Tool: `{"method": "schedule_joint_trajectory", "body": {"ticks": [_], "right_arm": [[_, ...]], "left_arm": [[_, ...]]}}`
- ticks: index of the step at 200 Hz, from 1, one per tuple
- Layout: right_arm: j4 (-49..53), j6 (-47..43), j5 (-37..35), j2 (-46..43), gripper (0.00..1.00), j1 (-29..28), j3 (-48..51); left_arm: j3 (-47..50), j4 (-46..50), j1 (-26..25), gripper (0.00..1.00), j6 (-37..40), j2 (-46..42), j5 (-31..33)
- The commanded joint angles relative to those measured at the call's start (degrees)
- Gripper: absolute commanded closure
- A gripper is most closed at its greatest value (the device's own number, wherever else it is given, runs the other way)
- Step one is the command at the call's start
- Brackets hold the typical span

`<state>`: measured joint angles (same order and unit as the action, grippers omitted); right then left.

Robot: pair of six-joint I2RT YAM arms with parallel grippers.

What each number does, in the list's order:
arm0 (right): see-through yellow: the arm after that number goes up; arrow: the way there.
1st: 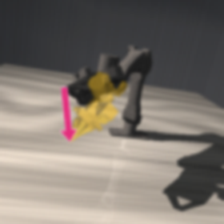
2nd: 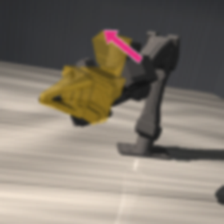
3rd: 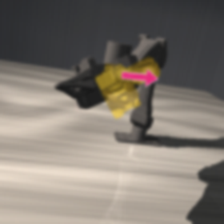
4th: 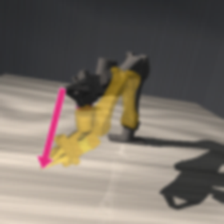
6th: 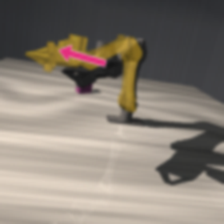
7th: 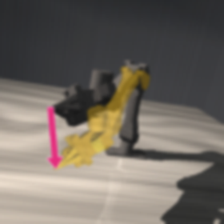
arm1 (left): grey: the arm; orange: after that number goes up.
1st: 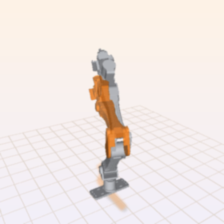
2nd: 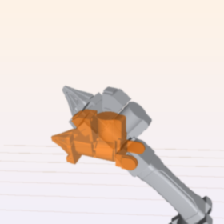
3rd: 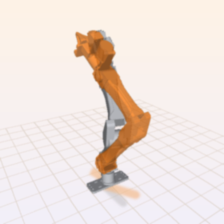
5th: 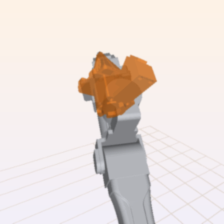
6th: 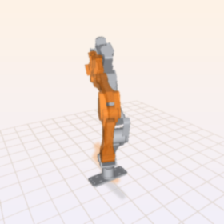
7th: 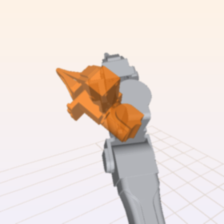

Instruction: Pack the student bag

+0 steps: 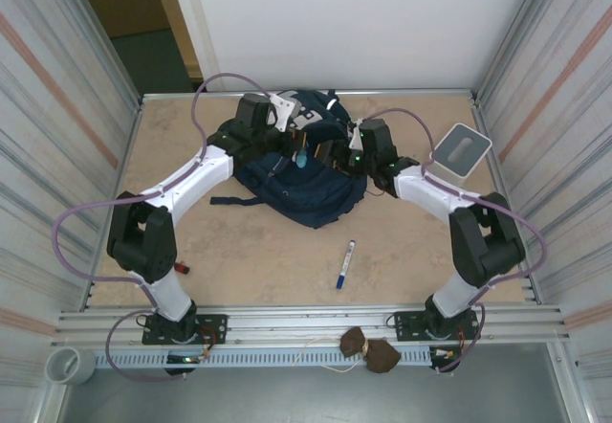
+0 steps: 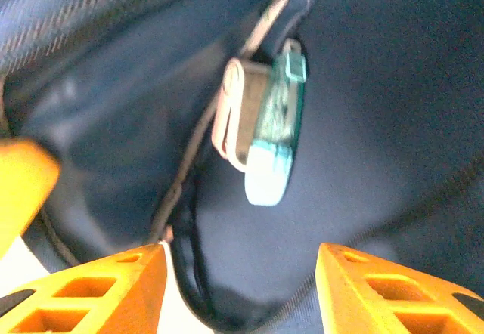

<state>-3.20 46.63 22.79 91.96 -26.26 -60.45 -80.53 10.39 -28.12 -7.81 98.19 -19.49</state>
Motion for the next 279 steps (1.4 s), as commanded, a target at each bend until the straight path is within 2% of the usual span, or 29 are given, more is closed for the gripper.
{"method": "schedule_joint_trajectory", "body": {"ticks": [1,40,64,91,113,127,148,188,203,218,248,279], "right_arm": [[11.3,-8.4,-0.7,-4.5,0.45,0.0,1.7],[29.4,-20.8,-8.7,-5.2,0.30,-2.9,0.9],[38.2,-25.1,-16.9,-4.0,0.23,-8.0,0.8],[43.3,-22.3,-27.7,-4.6,0.11,-15.5,3.3],[42.9,-17.1,-25.9,-6.4,0.03,-18.1,7.2],[43.0,-13.7,-24.2,-6.4,0.03,-19.8,8.6],[43.4,-9.3,-24.3,-5.5,0.09,-23.2,9.8],[41.0,-4.2,-25.0,-2.7,0.32,-25.5,11.6],[40.9,-3.7,-26.4,-1.6,0.46,-25.5,11.7],[40.8,-3.5,-28.1,-0.9,0.56,-25.6,11.7],[39.1,-2.6,-29.0,-0.4,0.68,-25.5,12.0],[38.8,-3.1,-33.1,-0.3,0.81,-23.7,13.6]], "left_arm": [[0.2,-3.7,-0.3,1.00,-0.8,-2.9,-0.9],[1.7,-4.1,-0.3,1.00,-0.5,-3.1,0.0],[2.5,-4.1,-0.3,1.00,-0.5,-3.1,0.1],[3.5,-3.9,-0.3,1.00,-0.5,-3.3,0.2],[4.0,-4.3,-0.3,1.00,-0.8,-3.2,0.0],[4.0,-4.3,-0.3,1.00,-0.9,-3.0,-0.4],[4.1,-4.2,-0.3,1.00,-1.2,-2.6,-1.0],[6.0,-5.8,-0.4,1.00,-2.5,-3.6,-0.9],[6.2,-5.5,-0.5,1.00,-2.6,-3.8,-1.0],[6.0,-4.8,-0.8,1.00,-2.3,-3.9,-1.1],[6.3,-4.6,-1.2,1.00,-2.1,-4.2,-0.8],[6.8,-4.8,-1.3,1.00,-2.3,-4.5,-0.6]]}}
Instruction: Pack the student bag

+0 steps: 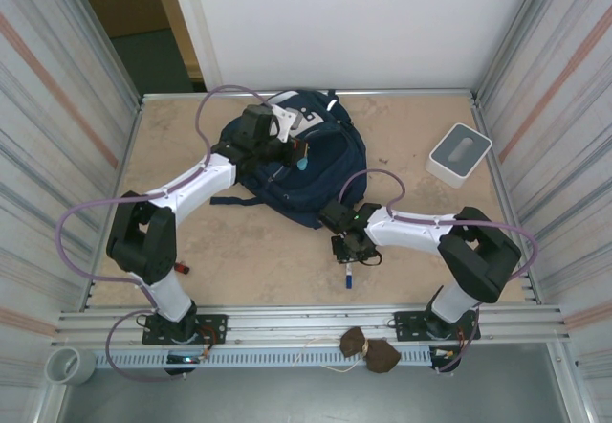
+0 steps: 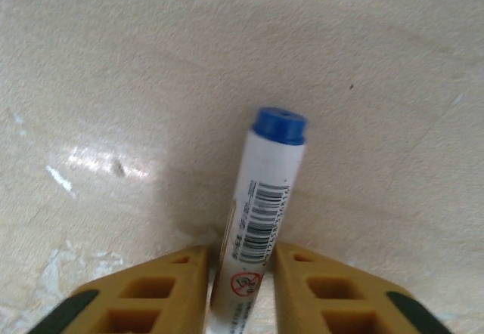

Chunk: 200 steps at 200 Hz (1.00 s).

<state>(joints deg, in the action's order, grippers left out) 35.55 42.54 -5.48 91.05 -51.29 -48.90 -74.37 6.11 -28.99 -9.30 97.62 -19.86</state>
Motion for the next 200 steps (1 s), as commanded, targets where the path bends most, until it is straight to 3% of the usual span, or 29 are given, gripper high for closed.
{"method": "schedule_joint_trajectory", "body": {"ticks": [1,55,83,106,150,200], "right_arm": [[0.0,1.0,-4.9,0.6,0.81,1.5,2.1],[-3.2,-5.8,-2.4,-8.7,0.87,14.1,3.5],[-9.2,-8.0,9.7,-16.9,0.87,25.4,4.1],[-17.9,-2.7,20.6,-18.7,0.87,31.7,3.3],[-36.2,10.0,29.3,-11.3,0.88,28.8,-2.7],[-45.9,17.5,26.6,1.3,0.89,23.2,-10.9]], "left_arm": [[0.6,-0.6,-0.5,1.00,-0.9,-3.9,-0.2],[1.7,0.3,-0.9,1.00,-0.6,-6.0,0.5],[2.6,-0.5,-0.9,1.00,-0.8,-6.3,0.7],[2.1,-0.7,-0.9,1.00,-1.0,-5.7,0.2],[1.9,-2.3,-1.1,1.00,-3.6,-6.0,-1.6],[0.8,-2.4,-1.3,1.00,-5.5,-5.3,-1.9]]}}
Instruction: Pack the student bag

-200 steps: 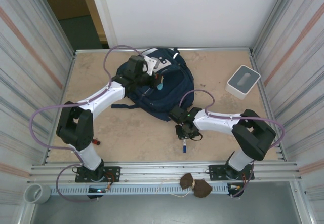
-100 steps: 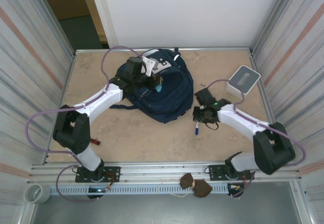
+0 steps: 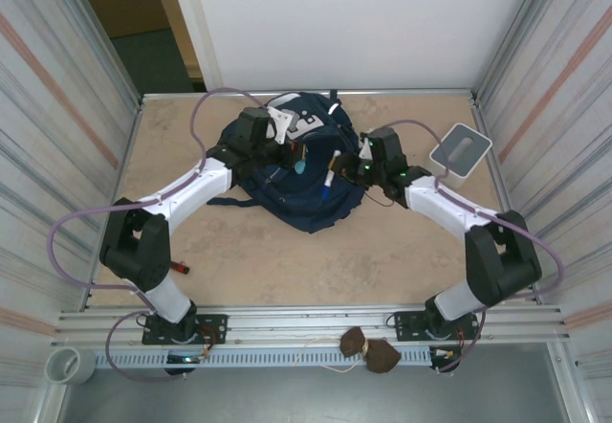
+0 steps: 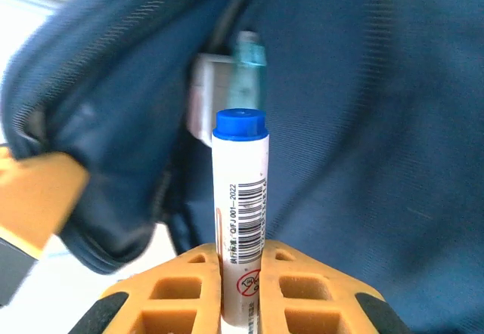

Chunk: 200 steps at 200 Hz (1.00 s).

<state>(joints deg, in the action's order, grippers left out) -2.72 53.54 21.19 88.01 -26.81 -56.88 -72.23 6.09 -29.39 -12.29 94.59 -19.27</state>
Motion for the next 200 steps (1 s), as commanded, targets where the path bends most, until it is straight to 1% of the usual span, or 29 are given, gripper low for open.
{"method": "schedule_joint_trajectory", "body": {"ticks": [1,21,28,50,61,67,79,91,101,127,153,176,186,200], "right_arm": [[-7.8,6.7,-0.2,4.5,0.89,-1.3,-3.1],[-8.6,9.1,-4.3,8.5,0.89,-1.3,-5.2],[-9.1,9.7,-5.6,9.8,0.89,-1.2,-6.0],[-10.6,10.5,-9.8,13.7,0.85,-0.9,-8.5],[-10.1,7.9,-11.0,15.4,0.78,-0.6,-10.6],[-8.1,6.3,-11.2,16.0,0.72,-0.4,-12.1],[-7.1,4.0,-8.7,16.3,0.61,0.3,-13.0],[-8.1,2.0,-6.4,14.8,0.55,0.7,-11.8],[-7.3,-0.3,-5.3,12.8,0.52,0.5,-10.8],[-4.2,-5.2,-2.9,6.2,0.50,0.0,-6.7],[-0.7,-8.5,-1.7,-0.9,0.49,0.9,-1.0],[5.1,-11.1,-2.8,-5.6,0.48,2.6,2.4],[8.2,-11.9,-5.3,-7.3,0.47,3.3,3.8],[11.6,-11.4,-9.4,-8.2,0.42,4.6,5.5]], "left_arm": [[-1.3,-2.4,-0.9,1.00,-2.6,-2.3,-2.5],[-1.6,-2.5,-1.4,1.00,-2.9,-2.2,-2.5],[-1.8,-2.2,-1.6,1.00,-3.2,-2.2,-1.6],[-2.0,-1.5,-2.0,0.99,-3.3,-2.3,-1.3],[-1.7,-1.8,-2.1,0.99,-3.3,-2.5,-1.4],[-1.5,-1.9,-2.1,0.99,-3.3,-2.7,-1.5],[-1.3,-2.0,-2.1,0.99,-3.2,-2.9,-1.8],[-1.2,-1.7,-2.1,0.99,-3.0,-3.1,-2.1],[-0.8,-2.0,-2.1,0.98,-2.6,-3.3,-2.0],[0.0,-2.9,-2.1,0.98,-2.3,-3.5,-1.6],[0.0,-2.8,-2.0,0.98,-2.5,-3.1,-1.2],[0.2,-2.6,-2.1,0.98,-3.0,-3.0,-0.7],[0.4,-2.6,-2.1,0.98,-3.1,-3.1,-0.6],[0.8,-2.7,-2.2,0.99,-3.3,-3.3,-0.6]]}}
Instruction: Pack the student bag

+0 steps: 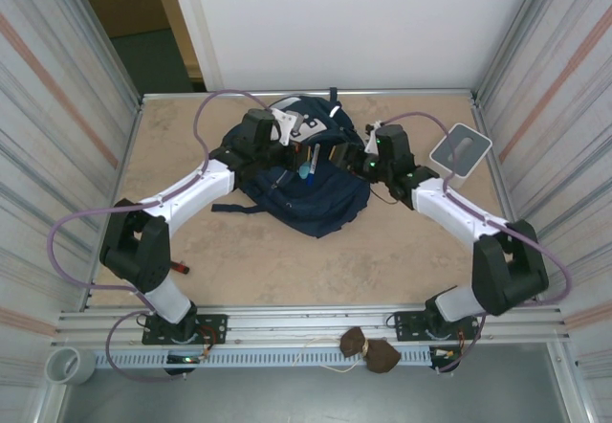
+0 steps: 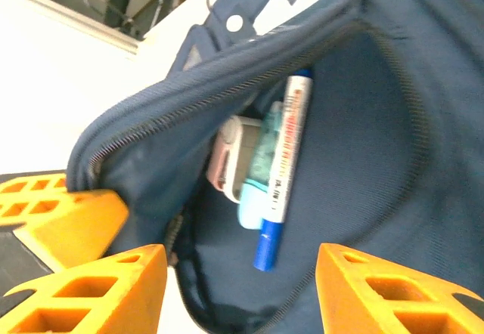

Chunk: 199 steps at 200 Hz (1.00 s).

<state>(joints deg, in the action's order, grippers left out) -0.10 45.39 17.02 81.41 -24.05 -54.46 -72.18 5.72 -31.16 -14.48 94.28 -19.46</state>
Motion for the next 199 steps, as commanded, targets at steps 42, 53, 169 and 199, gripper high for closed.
{"method": "schedule_joint_trajectory", "body": {"ticks": [42,53,169,199], "right_arm": [[3.1,-0.4,1.5,7.7,0.41,3.4,1.0],[2.6,-0.9,2.1,10.1,0.50,3.6,-0.7],[7.7,-11.9,8.2,11.9,0.92,10.8,-2.5],[12.1,-15.1,10.1,13.5,0.92,12.6,-5.3]], "left_arm": [[4.3,-2.0,-3.2,0.93,0.9,-3.1,1.6],[5.1,-1.2,-4.5,0.86,2.1,-2.1,2.5],[4.0,0.9,4.9,0.40,5.2,-2.7,-1.8],[-4.1,8.5,8.7,0.44,4.2,6.4,-1.5]]}}
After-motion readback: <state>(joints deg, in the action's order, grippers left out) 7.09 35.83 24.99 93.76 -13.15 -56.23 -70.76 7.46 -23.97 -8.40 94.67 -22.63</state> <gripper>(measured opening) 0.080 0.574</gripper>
